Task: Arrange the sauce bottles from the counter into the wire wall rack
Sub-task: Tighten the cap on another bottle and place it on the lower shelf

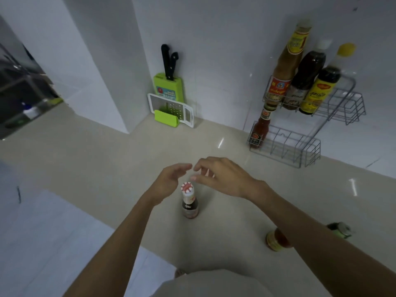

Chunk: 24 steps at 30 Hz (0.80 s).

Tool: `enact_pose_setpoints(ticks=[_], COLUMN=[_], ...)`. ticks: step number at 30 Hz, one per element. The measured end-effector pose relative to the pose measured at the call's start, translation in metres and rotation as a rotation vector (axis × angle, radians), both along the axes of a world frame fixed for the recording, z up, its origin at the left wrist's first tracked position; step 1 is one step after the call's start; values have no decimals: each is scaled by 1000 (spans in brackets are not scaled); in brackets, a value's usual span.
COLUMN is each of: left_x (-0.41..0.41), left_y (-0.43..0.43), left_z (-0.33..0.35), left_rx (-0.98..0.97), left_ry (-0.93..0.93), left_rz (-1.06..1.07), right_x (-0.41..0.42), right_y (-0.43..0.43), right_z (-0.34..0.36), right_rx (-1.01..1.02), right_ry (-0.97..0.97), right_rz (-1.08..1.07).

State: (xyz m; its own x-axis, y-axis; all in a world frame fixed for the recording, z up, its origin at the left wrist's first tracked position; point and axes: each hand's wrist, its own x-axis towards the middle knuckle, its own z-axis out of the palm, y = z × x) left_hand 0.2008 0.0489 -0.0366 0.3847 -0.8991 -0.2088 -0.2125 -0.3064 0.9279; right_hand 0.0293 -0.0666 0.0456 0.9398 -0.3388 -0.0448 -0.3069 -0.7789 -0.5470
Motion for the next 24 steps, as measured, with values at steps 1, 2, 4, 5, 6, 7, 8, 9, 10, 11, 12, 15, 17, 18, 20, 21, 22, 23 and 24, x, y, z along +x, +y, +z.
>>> enact_pose_setpoints(ticks=[1, 2, 4, 5, 6, 7, 8, 9, 10, 11, 12, 15, 17, 18, 20, 21, 22, 23, 24], left_x=[-4, -9, -23, -31, -39, -47, -54, -61, -67, -74, -78, -82, -81, -81, -80, -79, -78, -78, -78], left_y=[11, 20, 31, 33, 34, 32, 28, 24, 20, 16, 13, 7, 2, 0, -8, -12, -15, -18, -19], left_z=[-5, -9, -16, -20, -28, -35, -41, -44, -46, -44, -44, -28, -10, 2, 24, 33, 42, 50, 57], left_rx=[47, 102, 168, 168, 153, 128, 121, 122, 122, 112, 103, 54, -28, -72, -115, -107, -89, -70, -54], left_ry=[-17, -21, 44, 89, 102, 97, 76, 63, 78, 120, 165, 212, 261, 300, 354, 364, 367, 370, 382], left_rz=[-78, -153, -264, -270, -217, -119, 5, 128, 231, 297, 333, 270, 101, 0, -177, -248, -305, -359, -408], right_x=[2, 4, 8, 9, 11, 12, 13, 13, 13, 11, 9, 1, -4, -7, -14, -19, -23, -27, -31], right_y=[9, 16, 26, 29, 32, 34, 36, 37, 36, 32, 27, 7, -3, -9, -22, -28, -33, -38, -42], right_z=[1, 1, -3, -6, -8, -10, -13, -15, -17, -19, -20, -15, 7, 20, 45, 57, 66, 74, 79], right_rx=[-50, -91, -167, -207, -253, -302, -344, -369, -377, -372, -349, -171, 25, 83, 102, 101, 106, 108, 114], right_ry=[31, 60, 88, 85, 82, 83, 88, 87, 83, 74, 71, 42, 19, 10, 4, 4, 12, 20, 23], right_rz=[32, 58, 95, 108, 121, 134, 146, 155, 169, 188, 212, 248, 211, 197, 210, 223, 227, 229, 224])
